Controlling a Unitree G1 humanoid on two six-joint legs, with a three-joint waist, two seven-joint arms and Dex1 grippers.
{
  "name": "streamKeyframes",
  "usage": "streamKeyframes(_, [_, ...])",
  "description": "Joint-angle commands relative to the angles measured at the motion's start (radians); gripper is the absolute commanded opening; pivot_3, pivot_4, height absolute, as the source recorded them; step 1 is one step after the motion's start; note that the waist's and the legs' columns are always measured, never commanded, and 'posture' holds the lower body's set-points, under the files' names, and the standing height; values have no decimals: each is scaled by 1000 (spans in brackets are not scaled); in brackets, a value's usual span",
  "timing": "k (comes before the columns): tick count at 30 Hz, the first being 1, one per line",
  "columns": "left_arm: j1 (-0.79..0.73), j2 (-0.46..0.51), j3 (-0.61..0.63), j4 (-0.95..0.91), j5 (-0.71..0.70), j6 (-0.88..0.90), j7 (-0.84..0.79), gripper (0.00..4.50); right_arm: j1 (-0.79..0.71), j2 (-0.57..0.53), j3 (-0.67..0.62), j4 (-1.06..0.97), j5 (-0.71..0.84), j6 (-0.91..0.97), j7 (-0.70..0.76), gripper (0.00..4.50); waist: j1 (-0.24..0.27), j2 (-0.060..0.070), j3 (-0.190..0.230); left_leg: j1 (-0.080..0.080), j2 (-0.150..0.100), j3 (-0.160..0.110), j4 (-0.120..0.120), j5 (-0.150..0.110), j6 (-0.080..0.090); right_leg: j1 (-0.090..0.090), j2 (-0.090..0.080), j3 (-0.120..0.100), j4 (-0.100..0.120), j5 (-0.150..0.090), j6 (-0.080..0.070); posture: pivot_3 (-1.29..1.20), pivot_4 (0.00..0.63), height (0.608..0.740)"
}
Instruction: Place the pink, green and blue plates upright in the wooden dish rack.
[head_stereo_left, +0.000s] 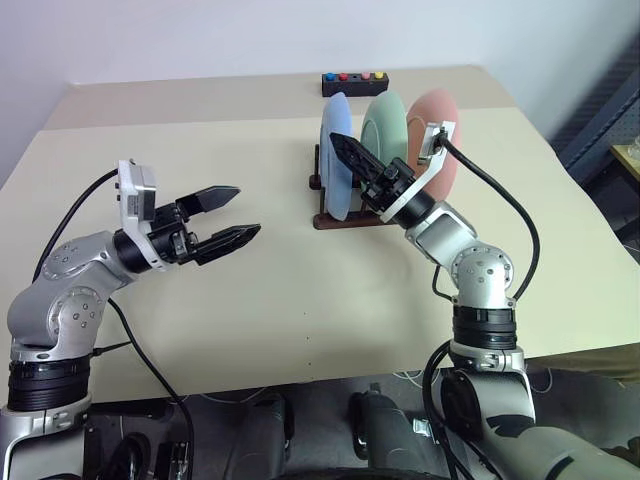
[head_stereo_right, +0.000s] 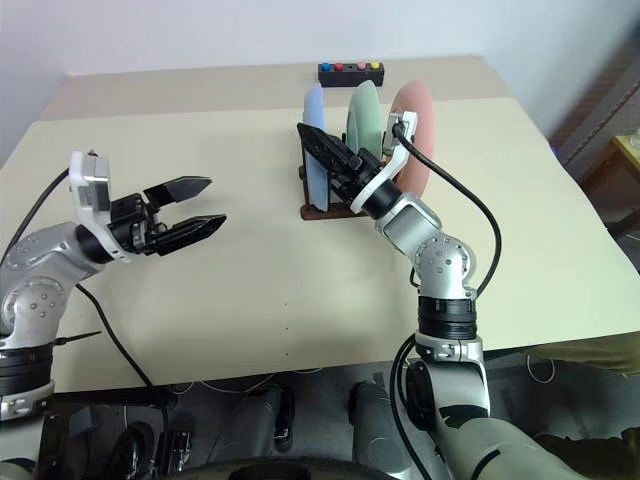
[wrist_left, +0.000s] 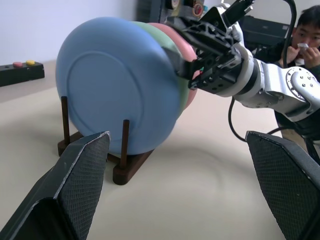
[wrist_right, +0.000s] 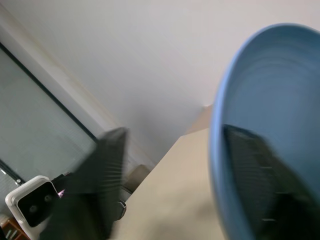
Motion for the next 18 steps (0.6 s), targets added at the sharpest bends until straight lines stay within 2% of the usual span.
streamKeyframes(1, [-15, 0, 7, -29, -30, 20, -1, 4500, -41, -12, -8, -24, -2, -5, 12, 4449, 0, 0, 0, 0, 0, 0, 0, 0, 0, 0, 0, 0, 0, 0, 0, 0, 150, 740])
streamKeyframes(9, [-25, 0, 9, -24, -37, 28, 0, 4500, -93, -49, -15, -72, 15, 5, 36, 4449, 0, 0, 0, 0, 0, 0, 0, 0, 0, 0, 0, 0, 0, 0, 0, 0, 150, 740])
streamKeyframes(18, [-38, -21, 2, -29, -26, 20, 2, 4500, -84, -147, 1, -148, -35, -21, 138, 4449, 1, 0, 0, 0, 0, 0, 0, 0, 0, 0, 0, 0, 0, 0, 0, 0, 150, 740])
